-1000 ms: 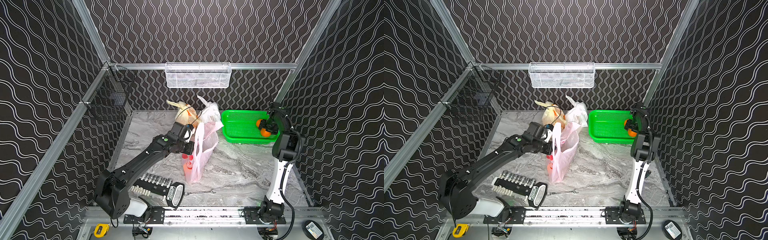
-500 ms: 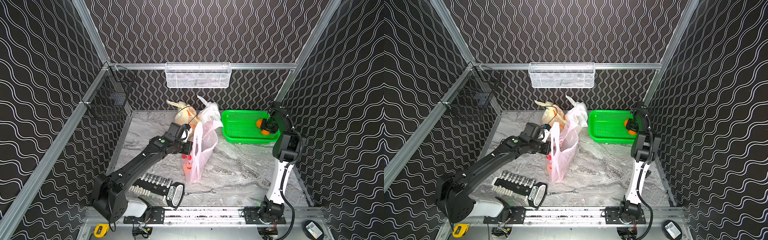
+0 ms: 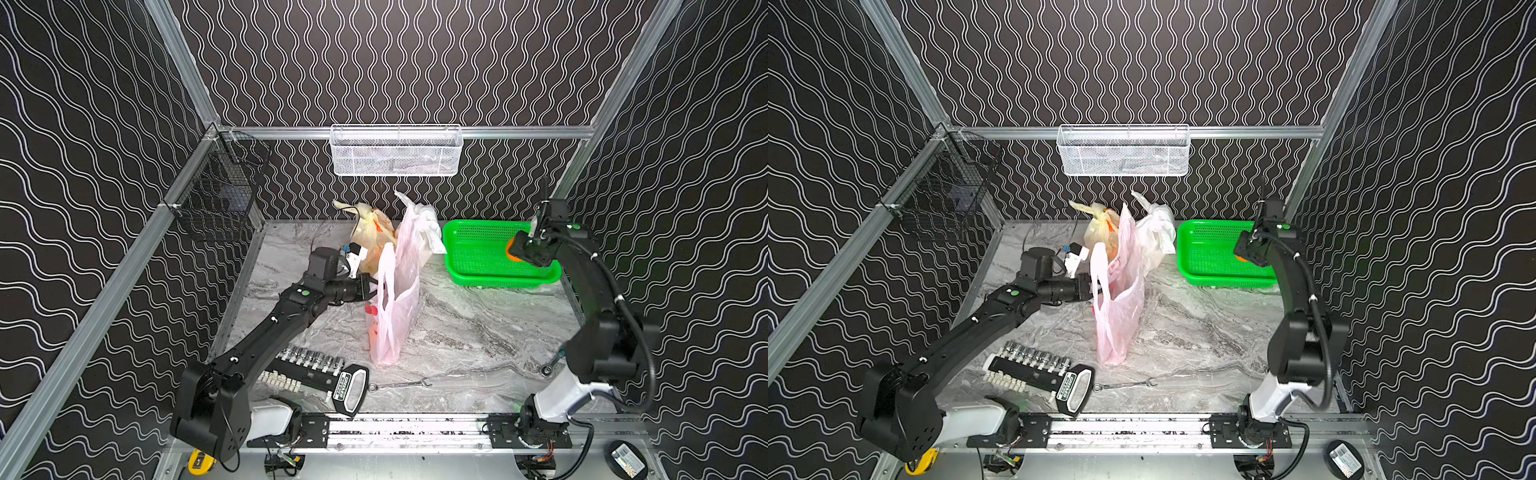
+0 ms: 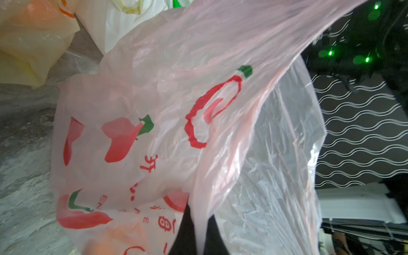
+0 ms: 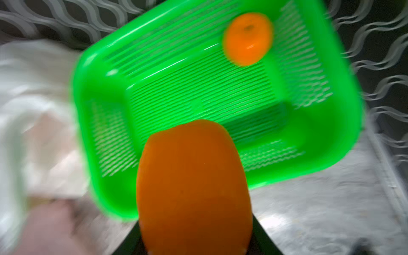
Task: Place the oranges into plastic bags & tie knots
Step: Place the orange in the plastic bag.
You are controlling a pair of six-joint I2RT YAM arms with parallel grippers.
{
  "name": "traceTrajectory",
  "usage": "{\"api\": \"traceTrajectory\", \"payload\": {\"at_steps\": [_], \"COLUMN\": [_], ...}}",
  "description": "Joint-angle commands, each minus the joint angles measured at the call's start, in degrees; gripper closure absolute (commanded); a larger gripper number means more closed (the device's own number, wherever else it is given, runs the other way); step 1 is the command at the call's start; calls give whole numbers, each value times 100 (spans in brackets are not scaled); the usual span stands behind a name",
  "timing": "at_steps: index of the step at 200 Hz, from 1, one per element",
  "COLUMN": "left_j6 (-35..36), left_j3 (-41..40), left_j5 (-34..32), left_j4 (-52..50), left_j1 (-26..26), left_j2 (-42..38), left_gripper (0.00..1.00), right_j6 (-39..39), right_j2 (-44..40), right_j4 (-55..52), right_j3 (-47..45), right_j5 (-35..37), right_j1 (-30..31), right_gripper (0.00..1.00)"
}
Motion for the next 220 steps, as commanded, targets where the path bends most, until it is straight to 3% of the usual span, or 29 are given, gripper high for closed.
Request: {"api": "traceTrajectory", "payload": {"at_steps": [1, 64, 94, 123, 161, 170, 198, 220], "left_j6": [-569, -307, -251, -310, -396, -370, -368, -256], "left_j3": [-106, -10, 87, 53, -98, -125, -145, -115], "left_j5": [508, 359, 315, 303, 315, 284, 247, 112], "left_j4": [1034, 729, 601, 667, 797, 787, 733, 533], "left_j1": [113, 195, 199, 197, 198, 201, 198, 197], "left_j2": [14, 149, 179, 179, 142, 132, 166, 106], "left_gripper": [100, 100, 100, 100, 100, 100, 100, 100], "right_j6": [133, 651, 769, 565, 699, 676, 457, 303], "right_j2": [-530, -2157, -2231, -1714, -1000, -864, -752, -1048], "right_j4": [282, 1573, 2293, 2118, 2163, 2108, 2076, 2199], "right_j3": [-336, -959, -1164, -1069, -1048, -1061, -1045, -1160], "right_j5": [-831, -2107, -2785, -2276, -1687, -1447, -1466, -1493], "right_j1": [544, 2183, 2729, 3384, 3604, 3613, 3684, 3752], "right_gripper": [69, 69, 66, 67, 66, 59, 22, 12]}}
